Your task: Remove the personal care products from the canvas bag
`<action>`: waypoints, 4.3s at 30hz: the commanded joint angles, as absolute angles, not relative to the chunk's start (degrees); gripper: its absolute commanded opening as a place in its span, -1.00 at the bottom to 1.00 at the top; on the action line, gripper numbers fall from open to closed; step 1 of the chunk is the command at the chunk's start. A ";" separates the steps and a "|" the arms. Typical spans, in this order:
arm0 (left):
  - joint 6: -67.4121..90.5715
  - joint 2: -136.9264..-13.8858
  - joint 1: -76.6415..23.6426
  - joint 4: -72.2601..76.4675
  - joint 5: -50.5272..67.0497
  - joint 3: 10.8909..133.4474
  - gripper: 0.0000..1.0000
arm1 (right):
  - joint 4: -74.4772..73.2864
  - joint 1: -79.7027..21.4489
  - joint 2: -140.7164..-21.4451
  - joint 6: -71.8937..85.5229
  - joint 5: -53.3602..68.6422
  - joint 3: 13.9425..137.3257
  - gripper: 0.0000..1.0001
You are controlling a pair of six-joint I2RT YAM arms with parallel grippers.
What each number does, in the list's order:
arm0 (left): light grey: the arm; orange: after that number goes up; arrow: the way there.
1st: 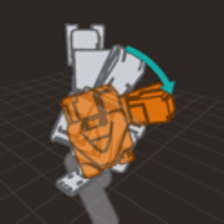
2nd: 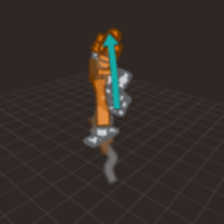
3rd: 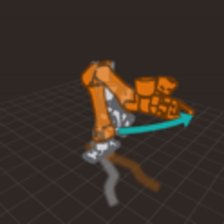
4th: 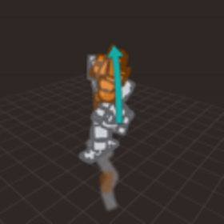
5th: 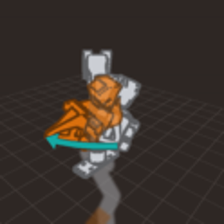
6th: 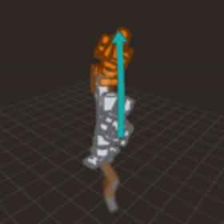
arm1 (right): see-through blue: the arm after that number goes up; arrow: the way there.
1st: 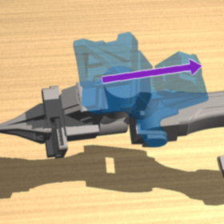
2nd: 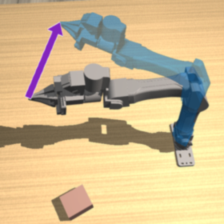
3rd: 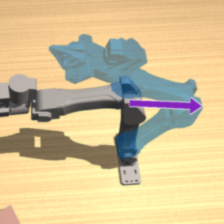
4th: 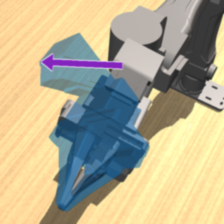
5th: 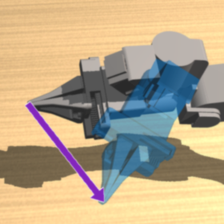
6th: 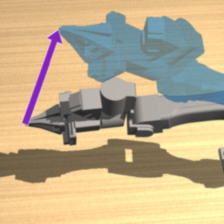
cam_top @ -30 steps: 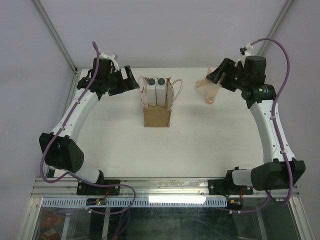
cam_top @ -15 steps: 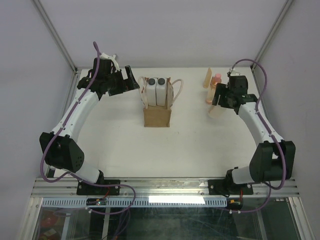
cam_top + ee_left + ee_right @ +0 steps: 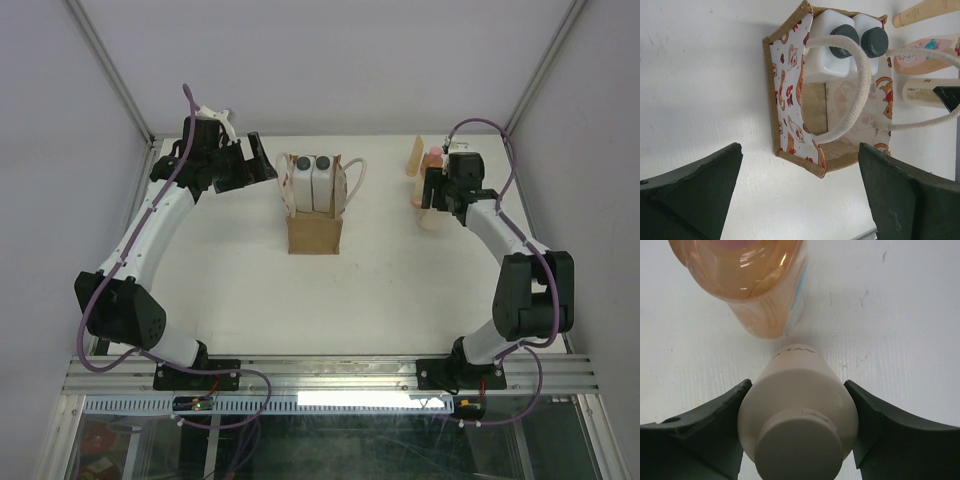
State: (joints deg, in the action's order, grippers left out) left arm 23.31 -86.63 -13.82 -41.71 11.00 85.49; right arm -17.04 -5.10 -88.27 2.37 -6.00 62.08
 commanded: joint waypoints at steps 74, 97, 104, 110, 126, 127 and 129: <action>18.55 -78.95 -13.73 -42.78 8.38 83.34 0.98 | -31.95 -38.14 -116.78 15.87 -13.44 111.25 0.16; 19.07 -79.99 -13.74 -43.34 7.79 84.17 0.98 | -33.79 -38.20 -124.51 18.12 -24.01 118.40 0.00; 19.17 -80.43 -13.72 -43.33 8.17 84.47 0.98 | -35.45 -38.18 -128.81 18.62 -25.14 122.52 0.10; 18.72 -80.28 -13.73 -43.34 8.18 84.47 0.98 | -34.64 -38.19 -130.23 17.65 -25.11 123.40 0.34; 18.87 -80.07 -13.78 -43.41 8.76 84.29 0.98 | -31.72 -38.21 -128.44 13.38 -20.86 125.08 -0.23; 18.97 -80.11 -13.73 -43.42 8.93 84.30 0.98 | -31.73 -38.19 -127.64 13.15 -20.37 125.03 -0.29; 19.27 -80.16 -13.77 -43.42 9.18 84.11 0.98 | -31.46 -38.15 -125.85 12.72 -19.50 124.86 -0.40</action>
State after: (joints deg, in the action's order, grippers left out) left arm 19.90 -80.62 -13.82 -44.99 7.99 82.54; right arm -35.64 -38.00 -131.00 14.00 -22.13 121.71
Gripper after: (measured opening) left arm 0.991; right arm 0.516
